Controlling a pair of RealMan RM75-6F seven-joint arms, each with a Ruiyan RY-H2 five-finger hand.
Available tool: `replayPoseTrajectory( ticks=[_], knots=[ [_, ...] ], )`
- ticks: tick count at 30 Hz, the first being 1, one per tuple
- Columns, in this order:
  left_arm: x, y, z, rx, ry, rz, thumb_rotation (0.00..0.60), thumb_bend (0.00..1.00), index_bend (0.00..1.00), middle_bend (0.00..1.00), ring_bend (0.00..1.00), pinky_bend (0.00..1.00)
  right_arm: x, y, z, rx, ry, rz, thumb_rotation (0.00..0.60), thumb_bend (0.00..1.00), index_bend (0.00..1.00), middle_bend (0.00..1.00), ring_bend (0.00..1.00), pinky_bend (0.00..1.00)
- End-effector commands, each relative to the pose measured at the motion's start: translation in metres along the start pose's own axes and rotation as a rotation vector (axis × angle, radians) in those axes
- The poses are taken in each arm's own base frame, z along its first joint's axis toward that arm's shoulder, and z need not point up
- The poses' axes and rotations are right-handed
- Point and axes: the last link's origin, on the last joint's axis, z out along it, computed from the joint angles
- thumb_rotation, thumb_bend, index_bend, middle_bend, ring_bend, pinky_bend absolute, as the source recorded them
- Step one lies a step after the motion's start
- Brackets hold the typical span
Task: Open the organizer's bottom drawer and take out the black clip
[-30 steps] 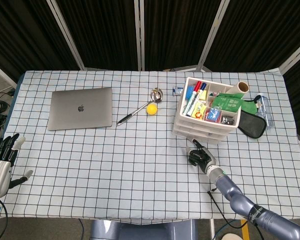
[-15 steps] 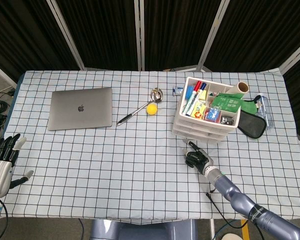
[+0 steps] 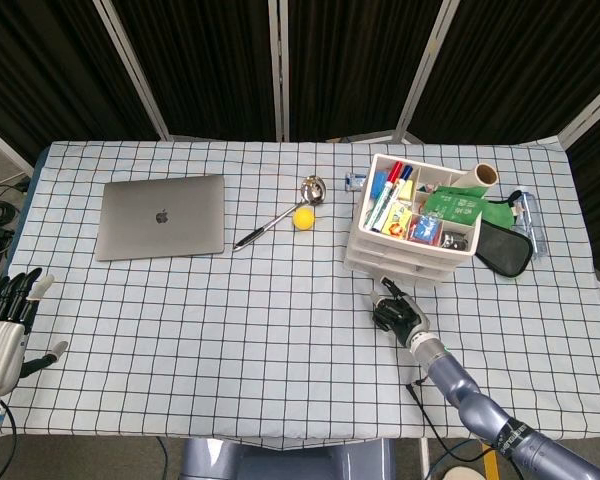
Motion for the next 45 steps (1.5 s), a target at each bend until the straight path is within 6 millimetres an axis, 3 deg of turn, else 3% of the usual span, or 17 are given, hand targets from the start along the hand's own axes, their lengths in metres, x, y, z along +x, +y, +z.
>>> replayPoseTrajectory(
  ticks=[1,27,45],
  knots=[
    [0.0,0.0,0.0,0.001,-0.002,0.001,0.6,0.17,0.0,0.0,0.0,0.0,0.002,0.0,0.002,0.002,0.009,0.003,0.6,0.41,0.19,0.94,1.0,0.94],
    [-0.001,0.003,-0.001,-0.013,-0.011,0.001,0.6,0.17,0.0,0.0,0.0,0.0,0.009,0.003,-0.008,0.002,0.045,0.037,0.6,0.41,0.17,0.94,1.0,0.94],
    [-0.001,0.003,-0.001,-0.017,-0.017,-0.005,0.6,0.17,0.0,0.0,0.0,0.0,0.006,0.004,0.004,0.004,0.032,0.042,0.6,0.41,0.17,0.94,1.0,0.93]
  ],
)
